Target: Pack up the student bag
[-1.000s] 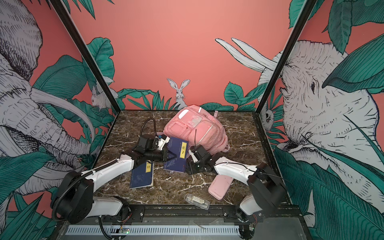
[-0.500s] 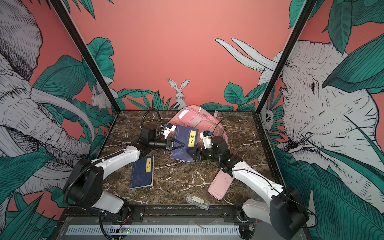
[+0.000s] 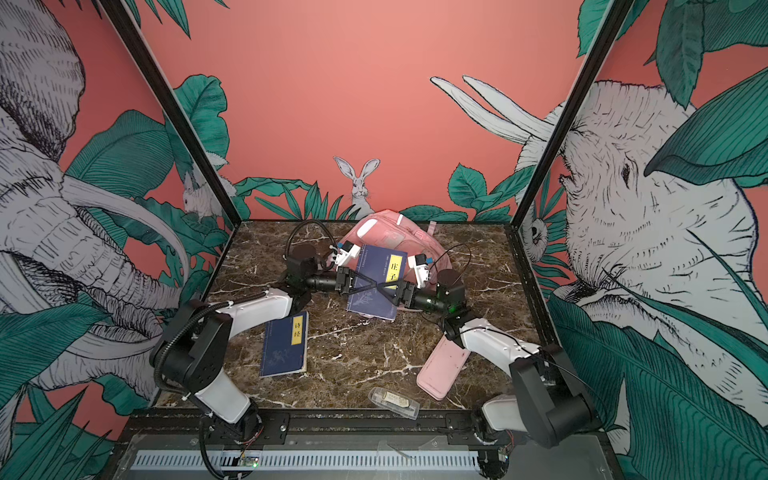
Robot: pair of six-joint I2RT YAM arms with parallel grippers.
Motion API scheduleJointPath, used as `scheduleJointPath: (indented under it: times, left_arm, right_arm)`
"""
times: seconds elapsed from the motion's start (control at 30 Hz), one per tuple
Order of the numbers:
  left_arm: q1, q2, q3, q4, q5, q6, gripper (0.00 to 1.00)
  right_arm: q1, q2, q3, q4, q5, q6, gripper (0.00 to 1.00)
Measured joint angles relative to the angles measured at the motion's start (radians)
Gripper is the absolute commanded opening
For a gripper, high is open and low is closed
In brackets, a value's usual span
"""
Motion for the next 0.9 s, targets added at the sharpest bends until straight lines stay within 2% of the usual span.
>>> scheduleJointPath:
  times: [0.2, 0.37, 0.57, 0.67, 0.77, 0.9]
  left_arm:
    - [-0.005, 0.027, 0.005, 0.056, 0.006, -0.045, 0.00]
    - [-0.006, 0.027, 0.051, -0.053, 0.015, 0.050, 0.00]
    - [-0.011, 0.027, 0.101, -0.175, 0.019, 0.146, 0.25]
    - [-0.008, 0.035, 0.118, -0.211, 0.016, 0.170, 0.47]
    - [0.004, 0.048, 0.135, -0.262, 0.012, 0.201, 0.61]
    - [0.039, 0.050, 0.196, -0.451, -0.028, 0.316, 0.64]
  right_arm:
    - [-0.003, 0.006, -0.001, 0.111, -0.032, 0.072, 0.59]
    - [-0.013, -0.055, -0.011, 0.075, -0.023, 0.071, 0.40]
    - [-0.028, -0.090, -0.011, 0.007, -0.008, 0.064, 0.13]
    - [-0.037, -0.105, -0.011, -0.018, -0.005, 0.061, 0.02]
    - [-0.050, -0.130, -0.011, -0.053, 0.000, 0.056, 0.00]
    - [-0.098, -0.188, -0.008, -0.150, 0.014, 0.034, 0.00]
